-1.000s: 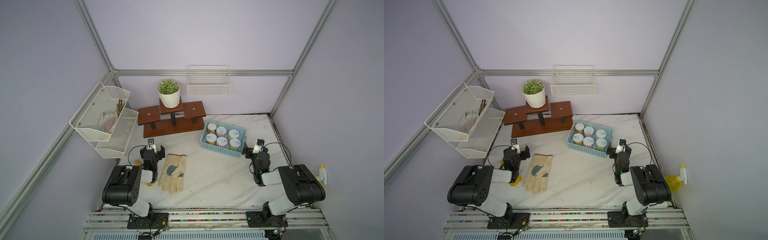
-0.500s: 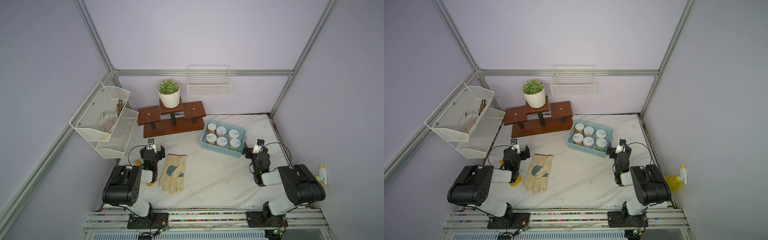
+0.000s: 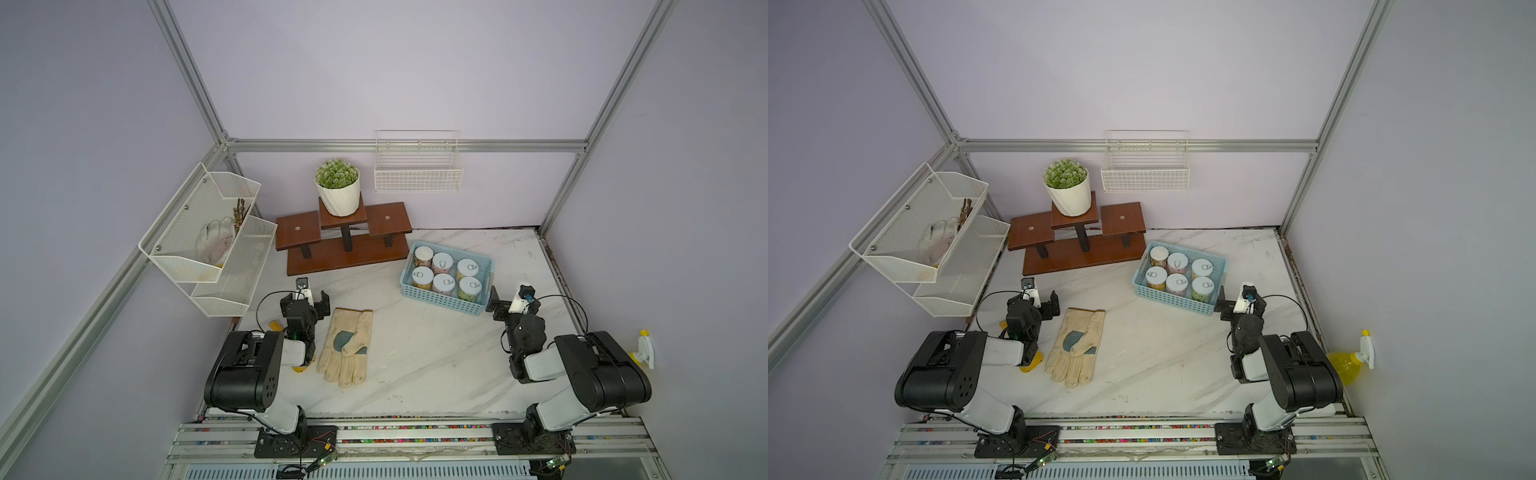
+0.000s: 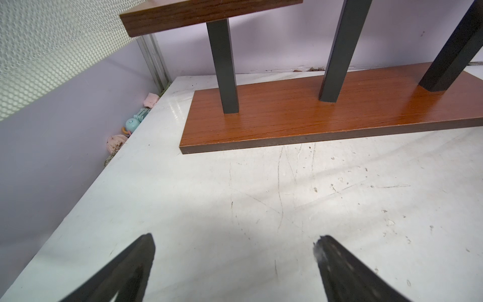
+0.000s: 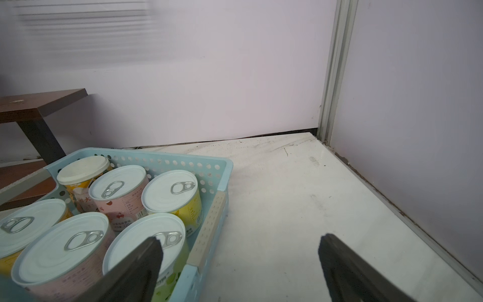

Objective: Put the canned food in the basket
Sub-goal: Reset both arms

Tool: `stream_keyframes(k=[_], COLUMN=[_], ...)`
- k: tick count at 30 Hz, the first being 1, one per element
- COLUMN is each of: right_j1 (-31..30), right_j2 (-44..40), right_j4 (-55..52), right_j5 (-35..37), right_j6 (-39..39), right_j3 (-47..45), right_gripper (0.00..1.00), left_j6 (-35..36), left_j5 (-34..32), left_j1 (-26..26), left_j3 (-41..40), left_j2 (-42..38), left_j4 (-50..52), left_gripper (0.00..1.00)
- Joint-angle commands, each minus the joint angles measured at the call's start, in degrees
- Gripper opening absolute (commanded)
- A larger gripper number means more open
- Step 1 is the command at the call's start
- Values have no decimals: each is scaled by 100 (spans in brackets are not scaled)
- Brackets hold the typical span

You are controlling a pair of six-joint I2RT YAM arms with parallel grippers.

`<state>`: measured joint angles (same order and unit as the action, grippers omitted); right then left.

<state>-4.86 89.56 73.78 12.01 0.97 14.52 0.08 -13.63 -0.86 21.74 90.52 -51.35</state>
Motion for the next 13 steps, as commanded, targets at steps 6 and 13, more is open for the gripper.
stream_keyframes(k=[6,13], right_j1=[3,3], right_j2=[82,112], right_j4=[-602,-750], right_j5=[117,109], right_j6=[52,50], right_j3=[217,301], right_gripper=[99,99], left_j6=[-48,-52], left_j5=[75,66], left_j1=[26,25], left_j3=[26,27], left_j2=[-94,-96], left_j4=[-142,-147], left_gripper=[100,100])
